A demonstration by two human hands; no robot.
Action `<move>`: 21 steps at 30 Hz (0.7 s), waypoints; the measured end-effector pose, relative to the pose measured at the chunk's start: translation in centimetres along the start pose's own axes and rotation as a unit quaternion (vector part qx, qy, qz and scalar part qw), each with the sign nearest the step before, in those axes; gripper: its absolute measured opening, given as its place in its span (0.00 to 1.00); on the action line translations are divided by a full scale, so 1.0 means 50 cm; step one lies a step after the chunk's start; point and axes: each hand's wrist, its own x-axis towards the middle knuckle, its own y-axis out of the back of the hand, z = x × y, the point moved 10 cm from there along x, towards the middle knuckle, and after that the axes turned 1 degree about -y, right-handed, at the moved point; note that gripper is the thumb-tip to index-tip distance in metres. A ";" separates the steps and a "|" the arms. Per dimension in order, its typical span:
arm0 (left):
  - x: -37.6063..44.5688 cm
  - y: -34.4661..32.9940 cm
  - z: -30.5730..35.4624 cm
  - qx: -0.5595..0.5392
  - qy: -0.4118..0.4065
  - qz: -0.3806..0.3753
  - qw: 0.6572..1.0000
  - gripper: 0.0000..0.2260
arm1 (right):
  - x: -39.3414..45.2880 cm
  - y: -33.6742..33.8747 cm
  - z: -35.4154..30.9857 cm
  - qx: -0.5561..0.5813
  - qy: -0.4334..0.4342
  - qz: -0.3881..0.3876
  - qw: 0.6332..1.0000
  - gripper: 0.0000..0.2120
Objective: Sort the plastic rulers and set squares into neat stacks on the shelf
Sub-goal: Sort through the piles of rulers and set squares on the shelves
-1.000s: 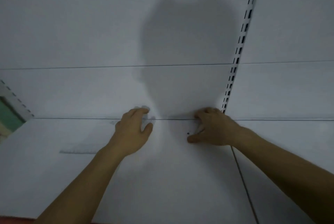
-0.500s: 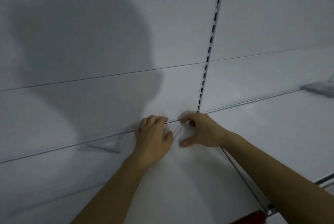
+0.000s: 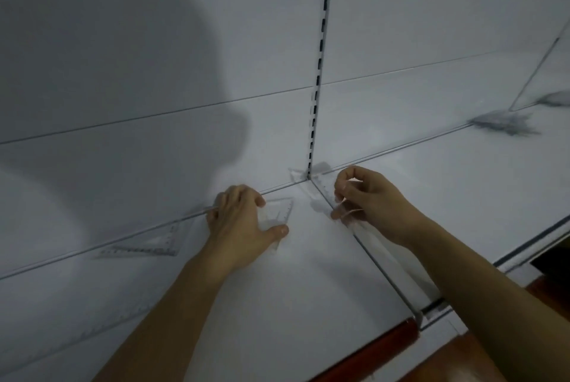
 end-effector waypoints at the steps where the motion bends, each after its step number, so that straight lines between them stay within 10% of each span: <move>1: -0.002 0.002 0.009 -0.031 -0.012 0.002 0.999 0.21 | -0.022 0.008 0.001 0.017 -0.010 0.009 1.000 0.07; 8: -0.004 0.015 0.085 -0.153 -0.032 -0.009 0.988 0.08 | -0.121 0.101 0.029 0.039 -0.005 0.110 0.993 0.05; 13: -0.019 -0.003 0.220 -0.318 -0.008 -0.039 0.947 0.03 | -0.159 0.192 0.046 0.096 0.007 0.100 0.990 0.23; 21: 0.030 -0.126 0.456 -0.393 0.012 -0.015 0.919 0.13 | -0.239 0.484 0.077 0.167 0.035 0.183 0.968 0.26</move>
